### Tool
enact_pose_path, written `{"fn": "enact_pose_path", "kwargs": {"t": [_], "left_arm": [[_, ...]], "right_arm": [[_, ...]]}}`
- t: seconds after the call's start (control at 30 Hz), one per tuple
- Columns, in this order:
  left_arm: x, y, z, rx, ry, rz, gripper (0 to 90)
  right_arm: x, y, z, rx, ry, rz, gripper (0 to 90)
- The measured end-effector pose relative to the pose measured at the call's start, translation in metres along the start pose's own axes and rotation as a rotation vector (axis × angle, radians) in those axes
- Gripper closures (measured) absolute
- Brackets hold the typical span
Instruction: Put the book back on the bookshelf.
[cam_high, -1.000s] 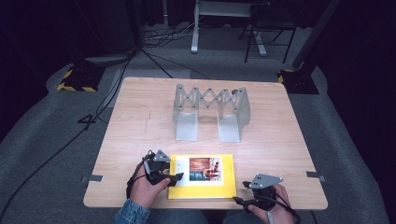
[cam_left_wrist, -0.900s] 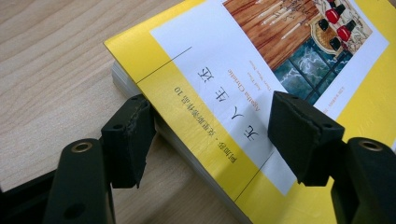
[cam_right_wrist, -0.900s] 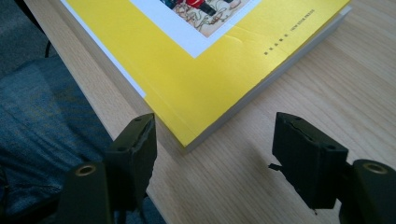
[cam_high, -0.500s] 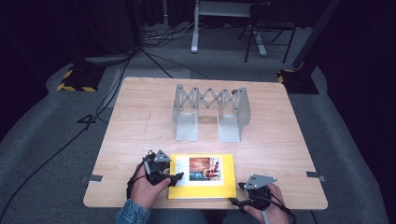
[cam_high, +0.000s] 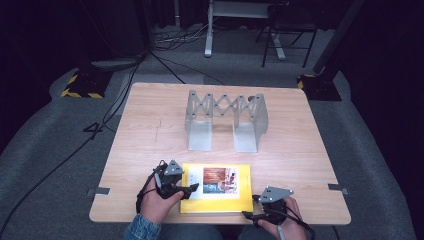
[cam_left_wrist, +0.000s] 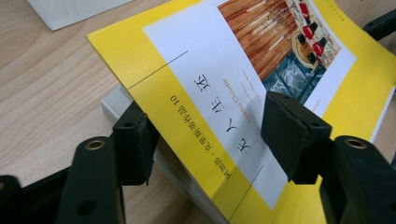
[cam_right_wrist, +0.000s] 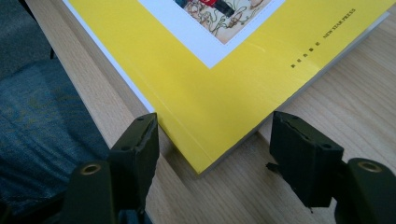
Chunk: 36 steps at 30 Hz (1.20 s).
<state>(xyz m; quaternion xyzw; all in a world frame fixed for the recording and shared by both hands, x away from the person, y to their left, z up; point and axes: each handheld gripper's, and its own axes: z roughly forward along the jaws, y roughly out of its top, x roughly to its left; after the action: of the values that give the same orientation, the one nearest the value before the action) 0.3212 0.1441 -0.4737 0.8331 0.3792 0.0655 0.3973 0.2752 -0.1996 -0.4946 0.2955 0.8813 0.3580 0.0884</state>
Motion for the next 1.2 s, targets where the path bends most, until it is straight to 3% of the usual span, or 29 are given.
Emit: {"fn": "enact_pose_path", "kwargs": {"t": [0.2, 0.3, 0.47, 0.63, 0.83, 0.97, 1.2], "left_arm": [[-0.002, 0.001, -0.003, -0.047, -0.057, -0.009, 53.0], [-0.002, 0.0, -0.003, -0.036, -0.028, 0.017, 67.3], [-0.002, 0.002, -0.01, -0.058, -0.095, -0.021, 86.7], [-0.008, 0.008, -0.019, -0.083, -0.121, -0.014, 89.2], [-0.016, 0.019, -0.028, -0.112, -0.127, 0.023, 89.3], [-0.018, 0.026, -0.033, -0.12, -0.143, 0.026, 89.3], [-0.022, 0.039, -0.038, -0.117, -0.17, 0.042, 89.3]], "right_arm": [[0.0, 0.0, 0.0, -0.001, 0.0, -0.003, 33.9], [0.0, 0.0, 0.0, -0.002, 0.0, -0.004, 33.9], [0.0, 0.0, 0.0, -0.002, -0.002, -0.002, 34.0], [0.002, 0.0, -0.001, 0.003, -0.012, -0.005, 33.9], [0.005, 0.002, -0.01, -0.043, -0.045, -0.021, 29.1], [0.007, 0.006, -0.014, -0.077, -0.071, -0.042, 25.7], [0.012, 0.012, -0.012, -0.099, -0.075, -0.101, 22.3]]}}
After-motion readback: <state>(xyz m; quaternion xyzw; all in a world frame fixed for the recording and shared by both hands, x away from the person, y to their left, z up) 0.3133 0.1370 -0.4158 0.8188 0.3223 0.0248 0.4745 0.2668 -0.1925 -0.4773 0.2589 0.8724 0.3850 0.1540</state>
